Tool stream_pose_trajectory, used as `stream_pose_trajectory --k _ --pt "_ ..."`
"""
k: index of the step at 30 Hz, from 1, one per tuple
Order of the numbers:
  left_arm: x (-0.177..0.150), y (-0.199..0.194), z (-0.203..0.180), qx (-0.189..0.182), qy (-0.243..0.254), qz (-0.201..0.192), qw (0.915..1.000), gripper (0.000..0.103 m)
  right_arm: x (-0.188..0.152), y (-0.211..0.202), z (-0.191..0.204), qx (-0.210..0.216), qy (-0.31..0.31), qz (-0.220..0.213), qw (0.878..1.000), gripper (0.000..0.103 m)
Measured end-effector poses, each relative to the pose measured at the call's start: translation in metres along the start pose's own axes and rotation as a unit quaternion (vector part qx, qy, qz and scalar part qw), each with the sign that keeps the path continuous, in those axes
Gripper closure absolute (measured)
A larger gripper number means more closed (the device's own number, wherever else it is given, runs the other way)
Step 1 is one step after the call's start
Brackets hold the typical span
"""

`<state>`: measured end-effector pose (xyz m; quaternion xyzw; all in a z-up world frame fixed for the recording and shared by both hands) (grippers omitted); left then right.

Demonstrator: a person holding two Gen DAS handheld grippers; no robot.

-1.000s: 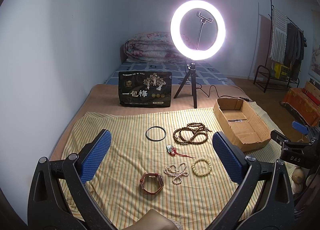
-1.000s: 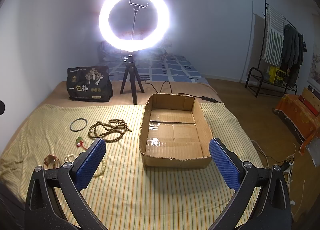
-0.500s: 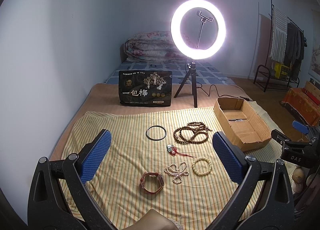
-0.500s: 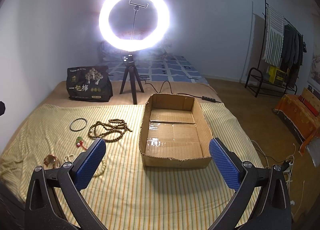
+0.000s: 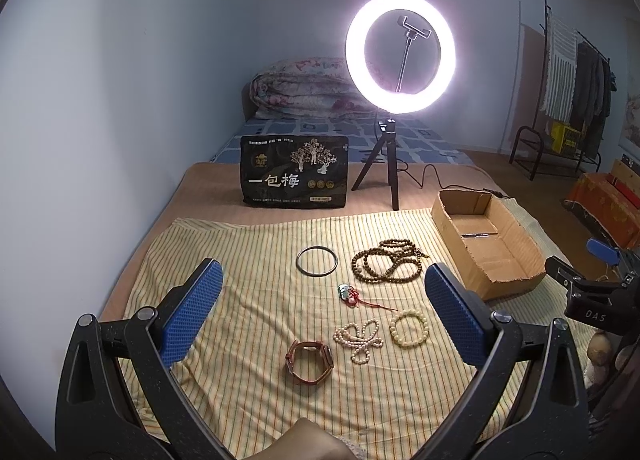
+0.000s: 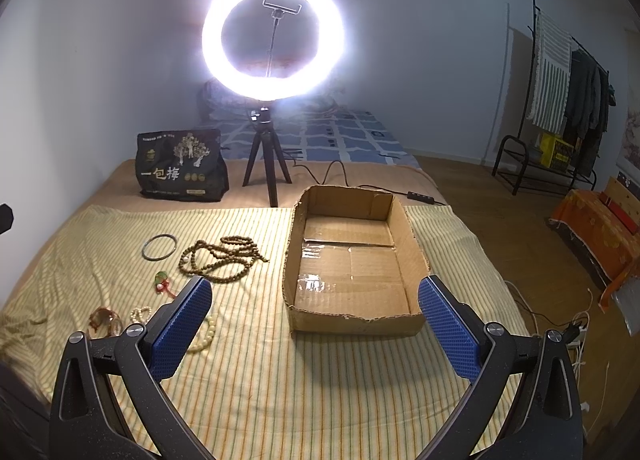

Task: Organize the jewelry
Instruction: 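Move both tools down toward the jewelry on the striped cloth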

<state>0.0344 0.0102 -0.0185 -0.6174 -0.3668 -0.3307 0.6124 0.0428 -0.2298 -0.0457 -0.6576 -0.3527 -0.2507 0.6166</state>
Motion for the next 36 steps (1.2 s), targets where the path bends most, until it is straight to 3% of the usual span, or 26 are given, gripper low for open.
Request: stream_pose_trajectory --k 15,23,30,31,33,36 --pt "-0.016 0.030 0.029 0.022 -0.012 0.039 0.9989 0.000 -0.009 0.017 0.035 0.050 -0.046 0.027 0.997 0.001" --pt "-0.033 0.058 0.047 -0.004 -0.050 0.103 0.9934 0.000 -0.023 0.035 0.058 0.092 -0.073 0.055 0.992 0.001" --pt "-0.057 0.085 0.055 -0.005 -0.055 0.155 0.9864 0.016 -0.039 0.053 0.077 0.118 -0.100 0.094 0.983 0.003" --pt "-0.061 0.088 0.056 -0.005 -0.059 0.161 0.9851 0.018 -0.041 0.057 0.079 0.124 -0.102 0.102 0.982 0.006" --pt "-0.072 0.098 0.062 -0.006 -0.069 0.185 0.9803 0.033 -0.046 0.063 0.084 0.135 -0.106 0.118 0.978 0.013" --pt "-0.084 0.108 0.063 -0.010 -0.076 0.208 0.9751 0.039 -0.055 0.076 0.092 0.149 -0.113 0.147 0.971 0.024"
Point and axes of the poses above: each gripper's, at about its wrist camera, not at the fingertips, and y roughly the way its jaws point, z to its left, x to its top, the point moved 4 cm from there along y, roughly the way its jaws point, and after that the axes turned 1 degree about -z, right-handed, at the moved point
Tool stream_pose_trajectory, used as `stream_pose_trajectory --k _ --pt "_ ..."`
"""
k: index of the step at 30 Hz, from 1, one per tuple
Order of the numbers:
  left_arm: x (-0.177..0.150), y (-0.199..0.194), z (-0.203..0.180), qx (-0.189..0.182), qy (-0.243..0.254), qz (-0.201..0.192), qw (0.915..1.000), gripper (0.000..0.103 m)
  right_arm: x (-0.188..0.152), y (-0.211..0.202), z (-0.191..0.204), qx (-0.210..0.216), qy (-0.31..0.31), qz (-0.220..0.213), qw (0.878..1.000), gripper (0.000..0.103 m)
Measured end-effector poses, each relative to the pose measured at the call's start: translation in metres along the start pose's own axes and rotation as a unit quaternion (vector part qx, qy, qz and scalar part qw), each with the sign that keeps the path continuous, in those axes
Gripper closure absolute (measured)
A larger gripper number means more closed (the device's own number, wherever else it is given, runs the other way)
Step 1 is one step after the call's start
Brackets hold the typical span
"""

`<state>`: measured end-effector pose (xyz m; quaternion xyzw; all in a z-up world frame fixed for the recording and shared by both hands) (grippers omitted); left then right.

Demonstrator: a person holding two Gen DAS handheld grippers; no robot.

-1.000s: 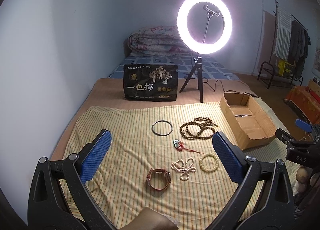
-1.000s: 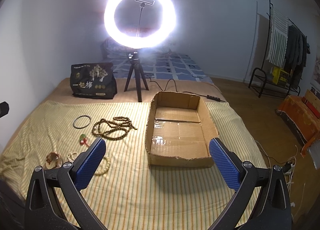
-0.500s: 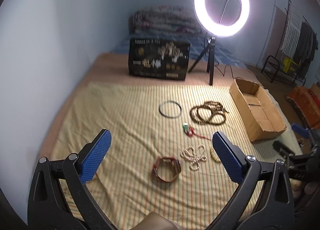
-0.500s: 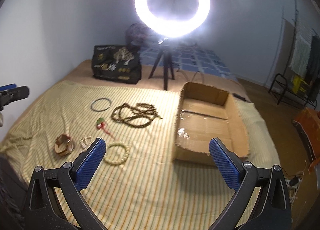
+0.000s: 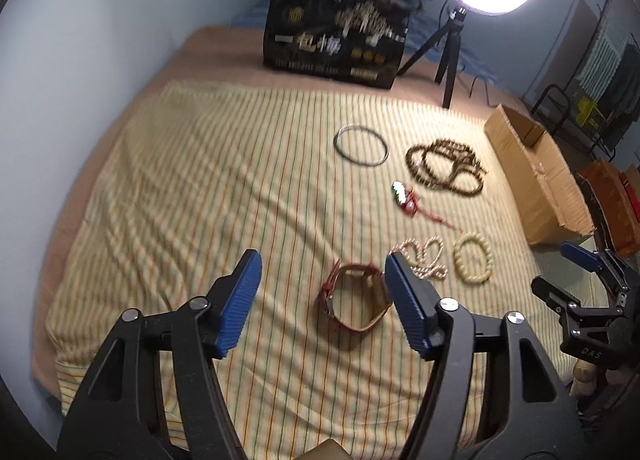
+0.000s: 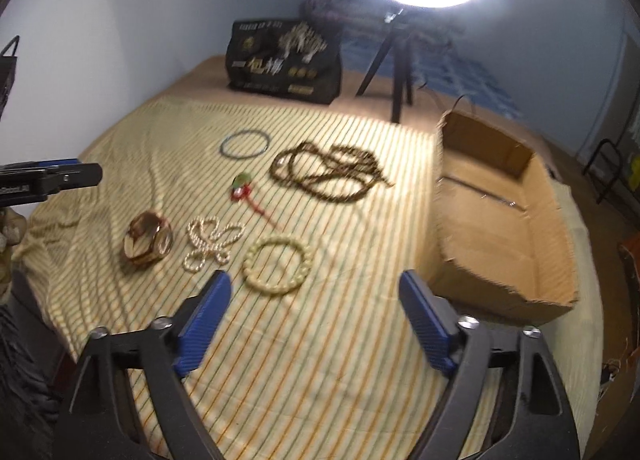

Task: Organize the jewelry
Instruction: 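Move both tools down toward the jewelry on the striped cloth, then grasp the red-strap watch with the left tool while the right tool grasps the cream bead bracelet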

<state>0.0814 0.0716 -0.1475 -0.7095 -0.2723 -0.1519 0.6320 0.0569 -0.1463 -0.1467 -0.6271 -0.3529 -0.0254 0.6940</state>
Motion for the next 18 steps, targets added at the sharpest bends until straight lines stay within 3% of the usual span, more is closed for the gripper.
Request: stream_pose_trajectory --k 2,4,8,10,18 --pt "-0.003 0.007 0.000 -0.004 -0.002 0.013 0.9999 0.044 -0.002 0.009 0.002 0.011 0.000 0.016 1.000 0.025" --pt "-0.006 0.013 0.001 -0.008 -0.004 0.025 0.9996 0.046 -0.004 0.021 0.004 0.017 0.000 0.030 0.999 0.036" --pt "-0.011 0.026 0.006 -0.015 -0.015 0.047 0.9987 0.053 -0.005 0.039 0.004 0.027 0.007 0.054 0.998 0.039" --pt "-0.012 0.033 0.008 -0.013 -0.018 0.054 0.9983 0.055 -0.005 0.047 0.003 0.028 0.011 0.060 0.998 0.047" --pt "-0.018 0.057 0.007 -0.029 -0.026 0.090 0.9952 0.066 -0.001 0.069 -0.006 0.021 0.029 0.076 0.996 0.058"
Point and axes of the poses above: each gripper's, at about its wrist camera, not at the fingertips, and y roughly the way its jaws point, z to its left, x to its top, the point moved 4 cm from there along y, roughly the way its jaws point, and after that the axes turned 1 degree about -z, right-handed, at the moved point
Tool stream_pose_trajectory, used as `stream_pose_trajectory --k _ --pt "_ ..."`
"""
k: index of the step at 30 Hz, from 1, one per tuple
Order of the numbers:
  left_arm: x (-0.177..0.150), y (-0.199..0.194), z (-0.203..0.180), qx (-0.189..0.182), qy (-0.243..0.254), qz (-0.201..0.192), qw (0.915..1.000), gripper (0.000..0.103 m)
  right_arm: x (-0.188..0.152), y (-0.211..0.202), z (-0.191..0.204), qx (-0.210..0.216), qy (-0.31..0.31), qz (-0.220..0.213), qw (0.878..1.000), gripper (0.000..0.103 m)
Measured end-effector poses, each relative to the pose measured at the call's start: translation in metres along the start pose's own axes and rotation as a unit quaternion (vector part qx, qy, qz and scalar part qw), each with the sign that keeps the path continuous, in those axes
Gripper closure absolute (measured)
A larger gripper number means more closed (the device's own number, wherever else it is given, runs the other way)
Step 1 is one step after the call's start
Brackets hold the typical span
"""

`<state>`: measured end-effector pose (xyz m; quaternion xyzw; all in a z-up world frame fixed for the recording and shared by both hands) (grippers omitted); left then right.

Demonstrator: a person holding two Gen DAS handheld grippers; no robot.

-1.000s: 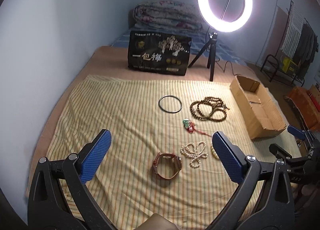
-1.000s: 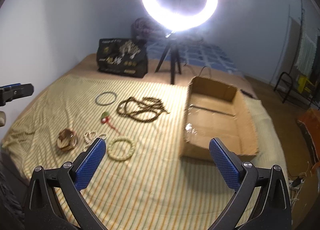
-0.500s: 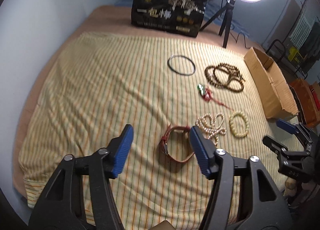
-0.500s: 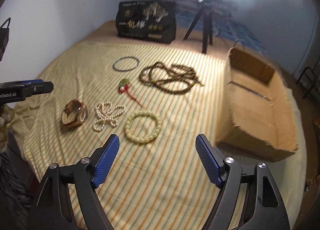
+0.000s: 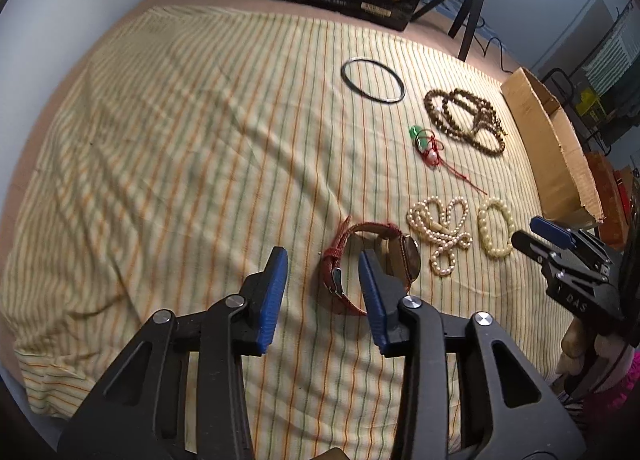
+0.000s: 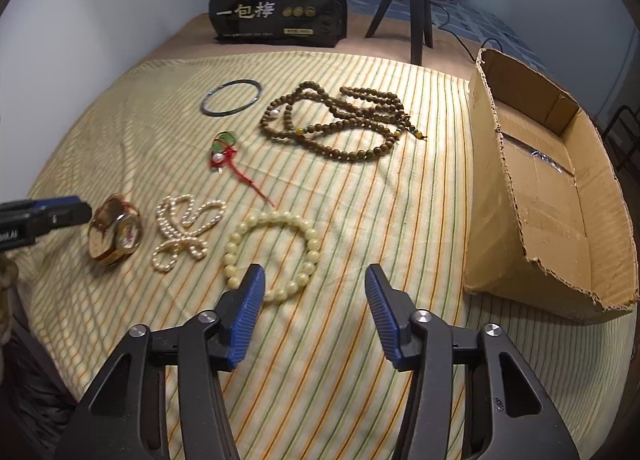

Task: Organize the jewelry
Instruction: 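Grasp the red-strap watch with the left tool while the right tool grasps the cream bead bracelet, then carry the watch and bracelet in both tools over the cardboard box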

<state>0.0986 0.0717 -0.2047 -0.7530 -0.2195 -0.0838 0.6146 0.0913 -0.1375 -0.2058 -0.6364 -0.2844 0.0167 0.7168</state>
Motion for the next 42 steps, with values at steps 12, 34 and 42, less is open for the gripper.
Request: stream_pose_trajectory --k 12,34,42 --pt "0.000 0.021 0.000 0.002 0.003 0.022 0.9997 0.082 0.005 0.020 0.002 0.003 -0.006 0.013 1.000 0.070" --pt "0.007 -0.001 -0.022 -0.007 0.027 -0.016 0.9995 0.094 0.017 -0.006 0.020 0.021 -0.032 -0.036 0.999 0.097" --pt "0.009 -0.021 -0.033 -0.012 0.037 -0.042 0.9983 0.094 0.027 -0.035 0.022 0.020 -0.034 -0.074 0.996 0.097"
Point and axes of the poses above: each gripper's, at about its wrist camera, not at the fingertips, and y roughly the way its jaws point, z to its left, x to its top, the point moved 4 cm from there along y, roughly the way its jaws point, and after that the axes turned 1 degree about -z, right-handed, at the moved point
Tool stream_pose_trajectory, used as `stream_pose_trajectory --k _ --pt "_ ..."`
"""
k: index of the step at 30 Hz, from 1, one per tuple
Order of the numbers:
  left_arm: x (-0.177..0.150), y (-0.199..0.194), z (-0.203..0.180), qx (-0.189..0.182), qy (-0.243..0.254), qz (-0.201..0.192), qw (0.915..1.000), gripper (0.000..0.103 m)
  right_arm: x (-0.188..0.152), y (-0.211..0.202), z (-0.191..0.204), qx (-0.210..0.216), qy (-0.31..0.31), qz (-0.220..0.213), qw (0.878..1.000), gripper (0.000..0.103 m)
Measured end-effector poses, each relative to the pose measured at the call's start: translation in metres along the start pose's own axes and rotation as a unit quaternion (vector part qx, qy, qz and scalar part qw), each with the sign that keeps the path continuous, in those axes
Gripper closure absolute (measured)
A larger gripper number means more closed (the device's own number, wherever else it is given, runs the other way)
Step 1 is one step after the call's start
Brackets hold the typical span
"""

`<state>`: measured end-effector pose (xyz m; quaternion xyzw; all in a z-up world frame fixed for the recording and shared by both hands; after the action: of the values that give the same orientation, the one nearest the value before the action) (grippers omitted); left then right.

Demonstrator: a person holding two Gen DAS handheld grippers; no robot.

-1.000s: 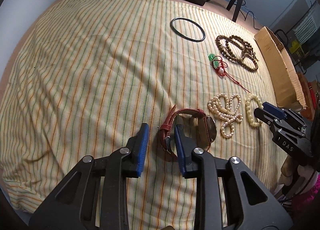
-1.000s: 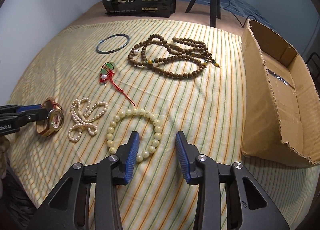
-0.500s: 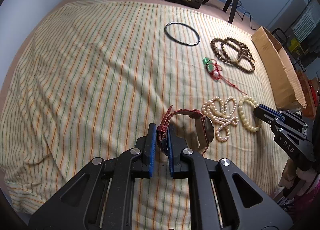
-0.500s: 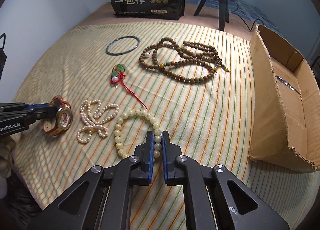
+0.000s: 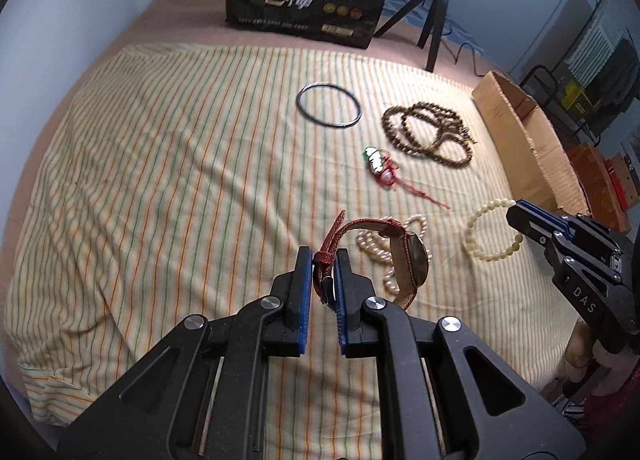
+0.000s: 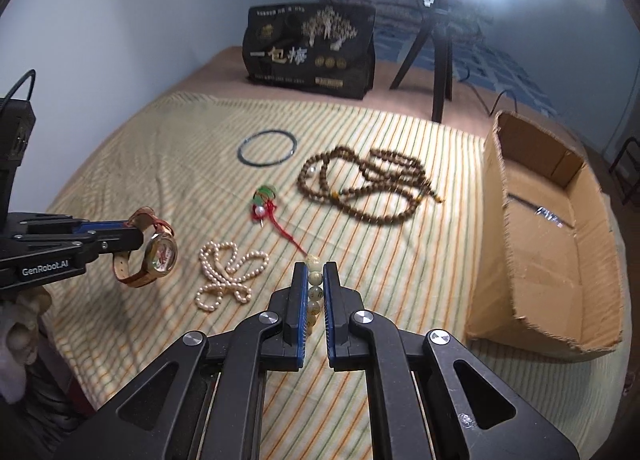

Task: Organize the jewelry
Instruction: 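Carry the watch and bracelet in both tools over the cardboard box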

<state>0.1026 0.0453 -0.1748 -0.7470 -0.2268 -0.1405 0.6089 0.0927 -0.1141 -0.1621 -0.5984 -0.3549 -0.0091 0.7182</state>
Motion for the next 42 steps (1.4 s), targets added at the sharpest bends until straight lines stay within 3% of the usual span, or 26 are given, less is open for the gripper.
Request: stream_pose_trajectory --k 10,22,42 --pt "0.015 -0.023 -0.042 -0.018 0.032 -0.044 0.9983 0.094 0.013 -0.051 -0.020 -0.019 0.012 -0.063 0.998 0.097" --pt "0.041 -0.030 -0.107 -0.057 0.068 -0.074 0.9933 0.094 0.025 -0.103 -0.090 -0.067 0.076 -0.126 0.987 0.097" --pt "0.072 0.015 -0.233 -0.099 0.138 -0.061 0.9836 0.094 0.040 -0.089 -0.188 -0.108 0.149 -0.116 0.976 0.097"
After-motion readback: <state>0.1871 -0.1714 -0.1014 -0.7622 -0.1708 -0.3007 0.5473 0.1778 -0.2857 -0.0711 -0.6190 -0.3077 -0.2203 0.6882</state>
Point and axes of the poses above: each gripper's, at about its wrist camera, not at the fingertips, and y roughly the way its jaws point, z to its left, x to its top, the point moved 4 cm from there along y, roughly the way its jaws point, and after that the axes turned 1 degree about -z, right-handed, at the moved point
